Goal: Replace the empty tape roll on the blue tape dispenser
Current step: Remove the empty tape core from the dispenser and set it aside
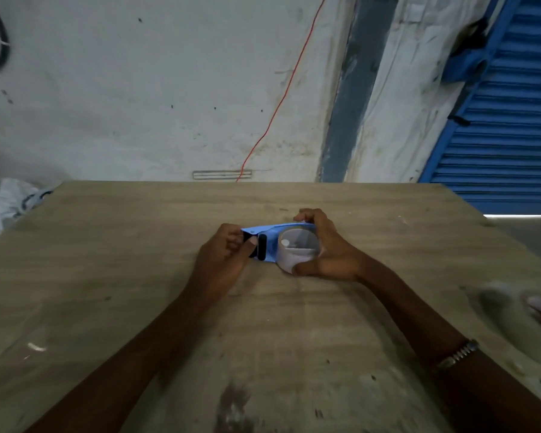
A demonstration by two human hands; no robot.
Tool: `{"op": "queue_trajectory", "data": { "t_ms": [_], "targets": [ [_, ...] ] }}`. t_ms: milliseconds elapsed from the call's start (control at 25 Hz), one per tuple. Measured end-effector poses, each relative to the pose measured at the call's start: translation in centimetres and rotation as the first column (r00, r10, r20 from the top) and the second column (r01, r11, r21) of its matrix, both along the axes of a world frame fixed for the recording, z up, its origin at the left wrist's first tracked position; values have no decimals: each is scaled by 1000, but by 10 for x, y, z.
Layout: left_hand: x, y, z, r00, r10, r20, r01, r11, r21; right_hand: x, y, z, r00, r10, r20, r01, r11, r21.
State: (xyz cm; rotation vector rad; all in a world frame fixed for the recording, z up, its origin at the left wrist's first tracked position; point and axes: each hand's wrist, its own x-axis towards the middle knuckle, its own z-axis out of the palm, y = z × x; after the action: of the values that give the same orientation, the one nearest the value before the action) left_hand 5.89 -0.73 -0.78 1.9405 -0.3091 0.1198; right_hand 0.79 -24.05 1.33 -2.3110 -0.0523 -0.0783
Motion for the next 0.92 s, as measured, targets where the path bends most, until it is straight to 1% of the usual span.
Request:
{"op": "queue_trajectory", "data": {
  "t_ms": [80, 160, 240, 320, 400, 520, 600, 680, 720, 760, 800, 840, 920],
  "targets": [
    [1, 2, -5, 999, -2, 33, 1, 999, 32, 6, -7, -9, 999, -3, -39, 6, 997, 78],
    [-3, 2, -8, 995, -28, 97, 17, 993, 118, 7, -12, -13, 996, 4, -88, 6, 994, 111],
    [-13, 0, -6, 990, -83, 114, 63, 983, 172, 4, -15, -13, 994, -34, -104, 48, 989, 140],
    [-23, -2, -1, 989, -130, 70, 117, 979, 164, 1, -16, -12, 992, -84, -92, 98, 981, 167],
    [-25, -4, 2, 991, -122, 50, 112, 979, 172, 0, -11, -12, 993, -95, -69, 108, 972, 209],
    [-23, -5, 2, 993, -70, 92, 42, 961, 273, -2, 0, -14, 993, -118, 4, 115, 975, 189],
    [-23, -3, 5, 986, -31, 165, -19, 957, 289, -5, 6, -12, 990, -119, 71, 102, 973, 206],
    [-27, 2, 13, 968, -22, 252, -30, 979, 203, -8, 8, -6, 967, -144, 212, 90, 965, 245],
    [-31, 4, 21, 968, -30, 247, 4, 994, 105, -10, 9, -1, 944, -148, 294, 65, 960, 273],
    [-34, 4, 28, 979, -78, 190, 85, 996, -25, -13, 10, 2, 919, -150, 365, 38, 954, 297],
    [-38, 3, 33, 978, -168, 123, 184, 973, -139, -15, 12, 5, 893, -155, 423, 18, 951, 309],
    [-41, 1, 37, 967, -248, 66, 256, 945, -202, -17, 14, 7, 866, -163, 472, 5, 948, 318],
    [-42, 1, 37, 931, -356, -84, 331, 916, -226, -20, 18, 8, 835, -168, 525, 0, 952, 305]
  ]
}}
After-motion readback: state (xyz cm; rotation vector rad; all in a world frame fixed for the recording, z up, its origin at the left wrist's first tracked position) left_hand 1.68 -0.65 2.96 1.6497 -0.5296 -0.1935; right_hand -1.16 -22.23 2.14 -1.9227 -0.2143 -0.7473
